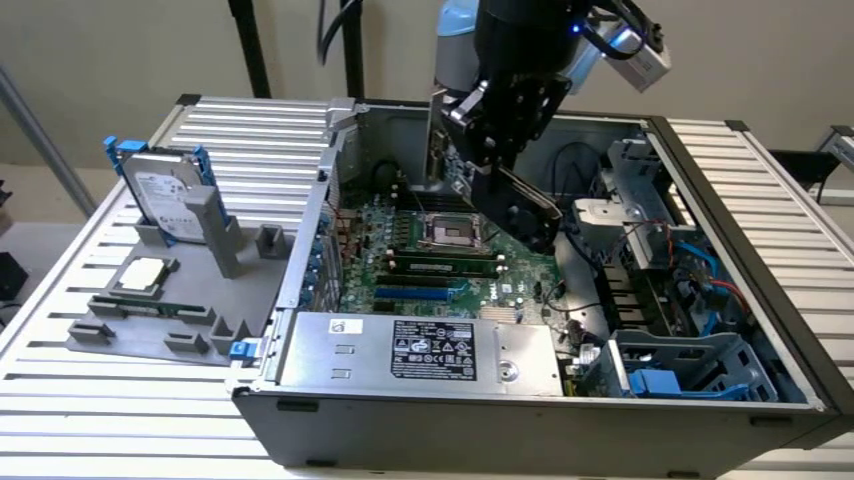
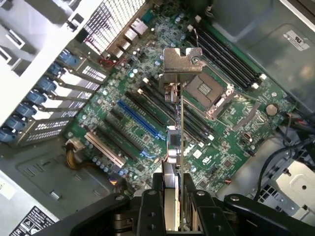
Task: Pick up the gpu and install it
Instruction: 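Insert the gpu into the slot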
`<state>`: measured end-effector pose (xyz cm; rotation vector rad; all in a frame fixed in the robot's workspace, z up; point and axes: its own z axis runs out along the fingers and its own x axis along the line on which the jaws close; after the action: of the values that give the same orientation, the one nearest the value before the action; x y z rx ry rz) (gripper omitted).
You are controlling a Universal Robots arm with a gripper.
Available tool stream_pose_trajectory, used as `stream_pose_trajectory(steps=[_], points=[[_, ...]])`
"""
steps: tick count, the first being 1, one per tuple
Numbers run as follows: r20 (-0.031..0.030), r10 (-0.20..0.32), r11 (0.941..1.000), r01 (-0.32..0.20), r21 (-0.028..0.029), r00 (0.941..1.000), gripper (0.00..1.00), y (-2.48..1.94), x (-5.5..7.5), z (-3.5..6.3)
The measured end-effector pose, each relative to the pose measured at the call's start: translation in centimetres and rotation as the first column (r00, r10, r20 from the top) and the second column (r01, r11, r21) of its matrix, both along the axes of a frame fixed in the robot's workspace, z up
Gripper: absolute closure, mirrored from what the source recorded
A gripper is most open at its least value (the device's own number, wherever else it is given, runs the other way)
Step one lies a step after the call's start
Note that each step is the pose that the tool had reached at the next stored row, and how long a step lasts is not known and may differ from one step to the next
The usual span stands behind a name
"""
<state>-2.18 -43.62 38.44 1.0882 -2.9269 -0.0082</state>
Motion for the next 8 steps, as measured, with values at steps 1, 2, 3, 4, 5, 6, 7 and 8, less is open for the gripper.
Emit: stream_pose_trajectory(steps=[1, 2, 3, 4, 5, 6, 7, 8], points=[[0.0001, 0.018, 0.9998, -0.018, 0.0002, 0.9998, 0.73, 0.0, 0.0, -0.04], [0.0, 0.035, 0.9994, -0.035, 0.0005, 0.9994, 0.73, 0.0, 0.0, -0.08], [0.0, 0.054, 0.9985, -0.054, 0.0008, 0.9985, 0.73, 0.0, 0.0, -0.12], [0.0002, 0.072, 0.9974, -0.072, 0.0014, 0.9974, 0.73, 0.0, 0.0, -0.16], [0.0002, 0.09, 0.996, -0.09, 0.002, 0.996, 0.73, 0.0, 0.0, -0.2], [0.0003, 0.109, 0.994, -0.109, 0.0029, 0.994, 0.73, 0.0, 0.0, -0.25], [0.0004, 0.127, 0.9919, -0.127, 0.0038, 0.9919, 0.73, 0.0, 0.0, -0.28], [0.0005, 0.145, 0.9894, -0.145, 0.0051, 0.9894, 0.73, 0.0, 0.0, -0.32]])
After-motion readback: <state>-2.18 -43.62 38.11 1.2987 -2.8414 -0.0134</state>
